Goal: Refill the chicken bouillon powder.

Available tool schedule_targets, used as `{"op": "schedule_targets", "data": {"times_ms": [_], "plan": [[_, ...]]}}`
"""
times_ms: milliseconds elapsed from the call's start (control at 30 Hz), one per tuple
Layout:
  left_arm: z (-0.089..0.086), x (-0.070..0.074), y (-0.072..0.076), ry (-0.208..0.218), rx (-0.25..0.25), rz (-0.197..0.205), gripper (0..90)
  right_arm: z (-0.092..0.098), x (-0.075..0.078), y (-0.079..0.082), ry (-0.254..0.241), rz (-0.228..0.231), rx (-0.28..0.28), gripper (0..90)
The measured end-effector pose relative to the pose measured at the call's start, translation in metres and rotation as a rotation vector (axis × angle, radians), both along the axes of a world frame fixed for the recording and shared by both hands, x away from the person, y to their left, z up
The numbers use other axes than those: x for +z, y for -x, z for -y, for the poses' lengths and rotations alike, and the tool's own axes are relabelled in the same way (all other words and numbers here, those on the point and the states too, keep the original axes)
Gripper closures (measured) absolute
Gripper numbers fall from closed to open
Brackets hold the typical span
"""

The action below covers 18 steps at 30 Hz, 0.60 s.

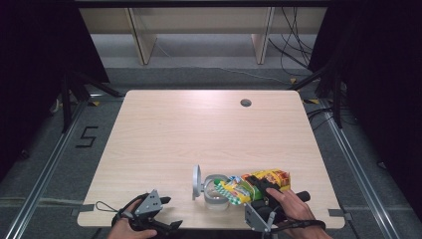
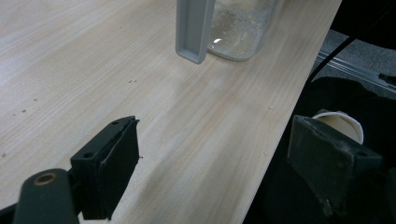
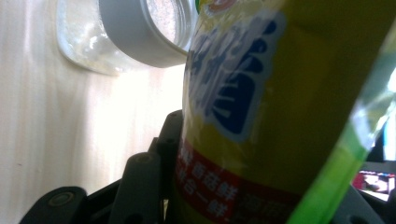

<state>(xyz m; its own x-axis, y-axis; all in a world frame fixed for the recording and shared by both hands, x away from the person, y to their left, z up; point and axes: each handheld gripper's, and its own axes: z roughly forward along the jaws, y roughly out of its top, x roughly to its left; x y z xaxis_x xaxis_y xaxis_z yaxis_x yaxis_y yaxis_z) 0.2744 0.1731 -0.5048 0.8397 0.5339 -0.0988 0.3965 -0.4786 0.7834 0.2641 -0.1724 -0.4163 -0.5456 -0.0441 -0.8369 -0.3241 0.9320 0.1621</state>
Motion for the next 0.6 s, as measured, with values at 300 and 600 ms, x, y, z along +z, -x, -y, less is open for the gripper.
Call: {"op": "schedule_targets", "data": {"times_ms": [300, 600], "plan": [[0.0, -0.001, -0.001, -0.015, -0.001, 0.003, 15.9, -0.01, 0.004, 0.002, 0.224, 0.134, 0.097, 60.5], [0.0, -0.001, 0.0, 0.004, 0.004, -0.001, 16.0, -0.016, 0.001, 0.006, 0.329, 0.184, 0.119, 61.9]]}}
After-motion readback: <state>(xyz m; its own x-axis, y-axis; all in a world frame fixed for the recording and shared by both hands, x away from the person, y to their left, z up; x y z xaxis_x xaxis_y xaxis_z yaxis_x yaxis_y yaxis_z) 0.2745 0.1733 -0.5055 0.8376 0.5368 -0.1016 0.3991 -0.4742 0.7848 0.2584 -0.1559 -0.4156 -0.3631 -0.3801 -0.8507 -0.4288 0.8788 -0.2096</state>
